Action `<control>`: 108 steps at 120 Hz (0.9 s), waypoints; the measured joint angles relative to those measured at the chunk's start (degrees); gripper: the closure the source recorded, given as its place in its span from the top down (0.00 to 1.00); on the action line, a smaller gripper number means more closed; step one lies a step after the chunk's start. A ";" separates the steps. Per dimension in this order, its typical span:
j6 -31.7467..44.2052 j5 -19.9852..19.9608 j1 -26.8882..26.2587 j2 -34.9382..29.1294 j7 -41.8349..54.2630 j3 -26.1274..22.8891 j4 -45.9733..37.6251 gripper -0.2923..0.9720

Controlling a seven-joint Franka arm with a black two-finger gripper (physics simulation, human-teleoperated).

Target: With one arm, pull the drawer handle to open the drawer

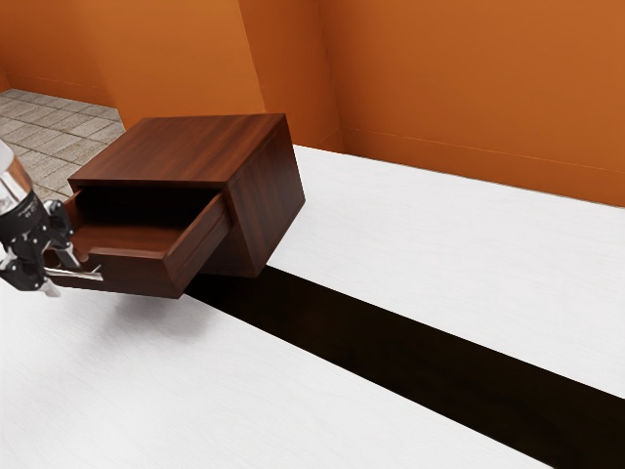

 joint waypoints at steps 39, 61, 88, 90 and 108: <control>-11.16 0.41 -0.97 -0.13 -2.82 -2.54 10.96 0.58; -16.27 -0.99 -10.68 2.88 -4.11 -4.29 22.94 0.68; -18.66 -2.24 -20.30 9.07 8.59 -7.47 27.71 0.72; -18.75 -2.47 -20.46 9.35 10.44 -7.61 27.73 0.73; -19.68 -4.83 -25.13 9.96 27.72 -1.89 27.13 0.74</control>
